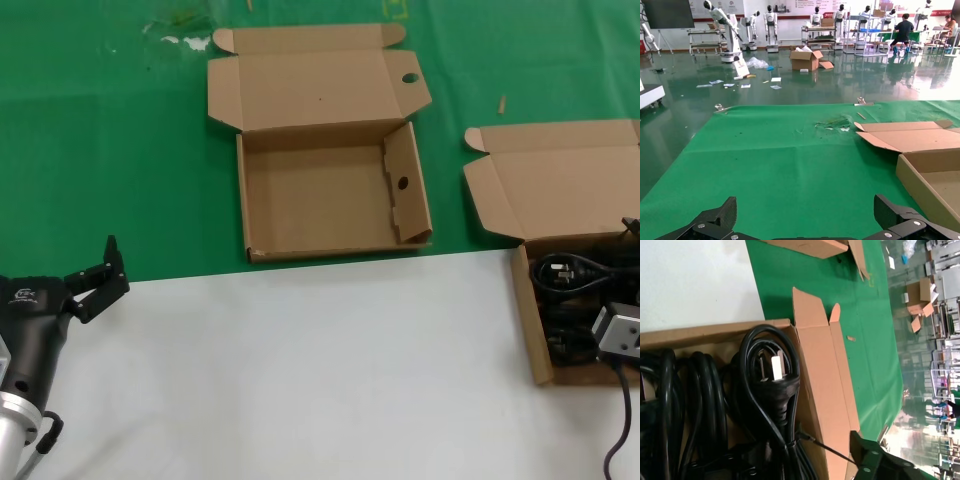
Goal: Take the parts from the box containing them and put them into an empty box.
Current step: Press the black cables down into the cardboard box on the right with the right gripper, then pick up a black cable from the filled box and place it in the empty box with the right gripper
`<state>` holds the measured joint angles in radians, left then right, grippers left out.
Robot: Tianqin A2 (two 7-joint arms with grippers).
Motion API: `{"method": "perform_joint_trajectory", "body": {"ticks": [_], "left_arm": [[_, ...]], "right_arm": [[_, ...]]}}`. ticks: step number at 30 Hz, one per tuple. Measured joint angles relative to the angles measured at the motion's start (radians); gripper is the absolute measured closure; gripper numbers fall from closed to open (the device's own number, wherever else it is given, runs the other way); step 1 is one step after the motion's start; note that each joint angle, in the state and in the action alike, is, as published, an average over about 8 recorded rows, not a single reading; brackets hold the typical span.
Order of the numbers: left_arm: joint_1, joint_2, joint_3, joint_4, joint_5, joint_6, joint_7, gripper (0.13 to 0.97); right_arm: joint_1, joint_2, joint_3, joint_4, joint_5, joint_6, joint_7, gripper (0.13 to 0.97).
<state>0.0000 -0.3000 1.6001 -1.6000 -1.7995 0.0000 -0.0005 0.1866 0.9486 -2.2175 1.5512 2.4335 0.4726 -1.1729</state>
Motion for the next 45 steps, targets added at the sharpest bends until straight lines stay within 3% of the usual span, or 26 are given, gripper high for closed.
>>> {"method": "perform_joint_trajectory", "body": {"ticks": [10,14,22,37,45], "left_arm": [[0.000,0.000,0.000,0.000,0.000,0.000,0.000,0.132],[0.000,0.000,0.000,0.000,0.000,0.000,0.000,0.132],[0.000,0.000,0.000,0.000,0.000,0.000,0.000,0.132],[0.000,0.000,0.000,0.000,0.000,0.000,0.000,0.132],[0.000,0.000,0.000,0.000,0.000,0.000,0.000,0.132]], "right_arm": [[0.002,0.022,-0.008,-0.001,-0.003,-0.003,0.036,0.694],[-0.002,0.027,-0.007,0.003,-0.009,-0.002,0.048,0.694],[-0.008,0.034,-0.006,0.013,-0.016,0.002,0.066,0.847],[-0.030,0.060,0.016,0.147,-0.003,0.056,0.075,0.895],[0.036,-0.032,-0.046,0.220,-0.005,0.062,0.025,0.895]]}}
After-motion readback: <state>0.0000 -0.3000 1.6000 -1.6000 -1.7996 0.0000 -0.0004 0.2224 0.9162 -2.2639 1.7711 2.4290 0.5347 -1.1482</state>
